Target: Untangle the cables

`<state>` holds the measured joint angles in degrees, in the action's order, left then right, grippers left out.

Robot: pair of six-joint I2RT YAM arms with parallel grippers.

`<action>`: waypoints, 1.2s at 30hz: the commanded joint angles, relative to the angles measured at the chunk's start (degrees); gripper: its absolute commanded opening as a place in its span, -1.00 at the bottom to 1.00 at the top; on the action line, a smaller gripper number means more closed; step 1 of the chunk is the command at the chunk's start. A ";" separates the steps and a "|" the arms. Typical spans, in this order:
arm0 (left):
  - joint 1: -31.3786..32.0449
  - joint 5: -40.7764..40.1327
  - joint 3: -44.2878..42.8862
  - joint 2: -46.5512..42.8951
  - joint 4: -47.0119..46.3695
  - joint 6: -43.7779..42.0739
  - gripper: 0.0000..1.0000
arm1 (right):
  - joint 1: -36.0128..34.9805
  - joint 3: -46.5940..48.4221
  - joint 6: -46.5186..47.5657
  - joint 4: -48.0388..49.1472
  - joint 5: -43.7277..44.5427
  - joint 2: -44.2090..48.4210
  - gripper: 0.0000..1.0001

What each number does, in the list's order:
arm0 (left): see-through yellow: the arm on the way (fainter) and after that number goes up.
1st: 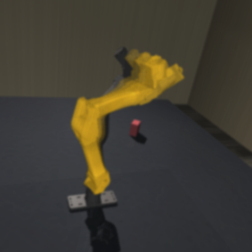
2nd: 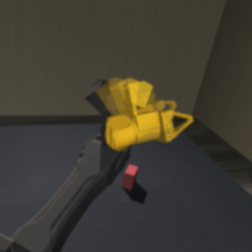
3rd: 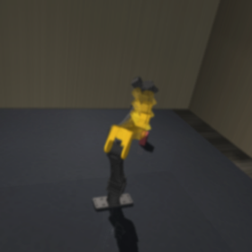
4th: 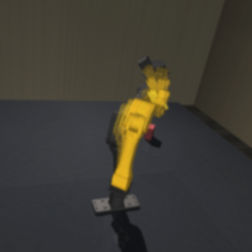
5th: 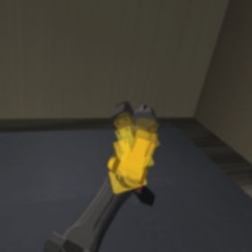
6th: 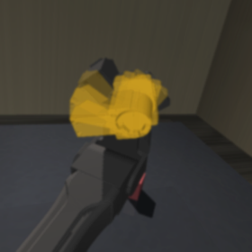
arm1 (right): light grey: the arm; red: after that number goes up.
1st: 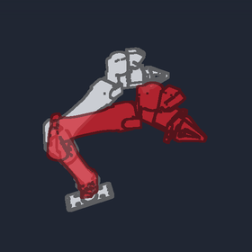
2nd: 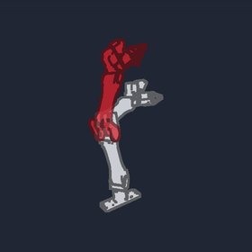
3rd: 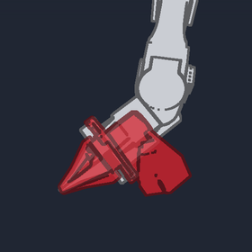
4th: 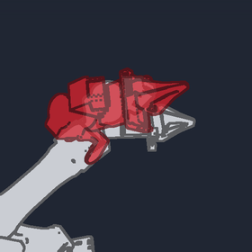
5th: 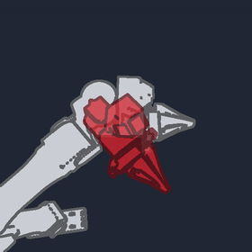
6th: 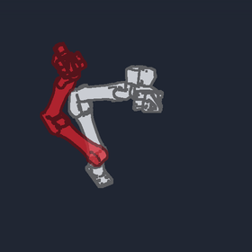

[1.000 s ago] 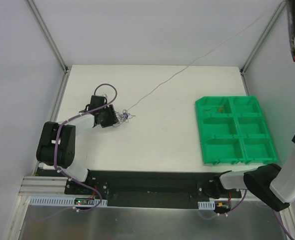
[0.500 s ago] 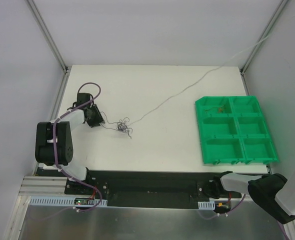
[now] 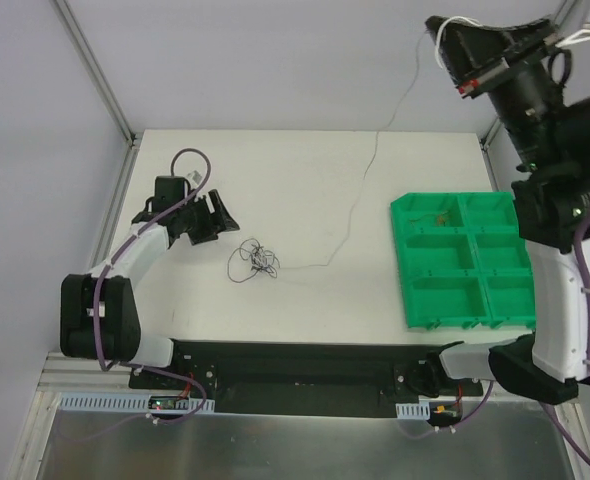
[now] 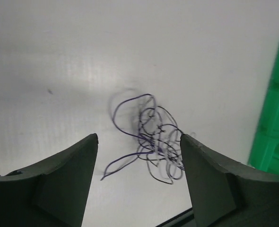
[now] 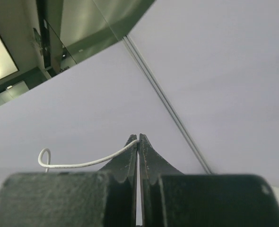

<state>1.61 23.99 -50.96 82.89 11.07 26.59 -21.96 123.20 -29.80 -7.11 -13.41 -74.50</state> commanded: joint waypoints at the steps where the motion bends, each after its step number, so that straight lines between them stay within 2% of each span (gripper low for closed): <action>1: 4.71 3.78 -0.55 -8.00 -0.96 -2.59 0.42 | 0.25 0.81 -3.50 1.93 -2.94 -1.79 -1.00; 7: 13.84 3.88 0.95 -11.79 -5.26 -10.14 0.36 | 0.16 2.66 -3.95 2.46 -2.15 -2.49 -1.00; 10: 18.51 2.82 -0.10 -9.43 -5.36 -12.61 0.37 | 0.25 3.63 -3.77 2.02 -1.71 -2.58 -1.00; 14: 21.41 3.52 -2.03 -3.63 -5.44 -9.90 0.40 | 0.25 5.47 -4.04 1.40 -1.97 -2.67 -1.00; 16: 22.91 0.81 -3.52 -0.73 -4.31 -9.71 0.41 | 0.25 6.09 -3.86 1.05 -1.88 -2.58 -1.00; 20: 24.14 -7.71 -8.10 5.25 5.43 -6.21 0.33 | 0.33 6.09 -3.25 0.70 -1.53 -2.06 -1.00; 25: 26.60 -14.13 -7.23 5.88 8.53 -4.35 0.25 | 0.42 6.09 -2.72 0.00 -1.36 -1.53 -1.00; 31: 26.96 -22.48 -8.19 8.77 13.70 -4.26 -0.23 | 0.51 6.53 -1.32 -0.53 -0.39 -0.56 -1.00; 34: 24.07 -27.31 -9.51 9.75 17.31 -3.57 -0.64 | 0.77 8.54 0.70 -1.76 0.48 -0.38 -1.00; 36: 18.29 -27.94 -8.81 8.52 18.11 -0.42 -1.00 | 0.69 9.60 2.81 -2.64 1.71 0.32 -1.00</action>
<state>27.18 3.16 -58.30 92.44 23.64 22.57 -21.67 128.95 -30.89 -10.39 -13.89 -76.66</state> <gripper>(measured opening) 0.131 0.009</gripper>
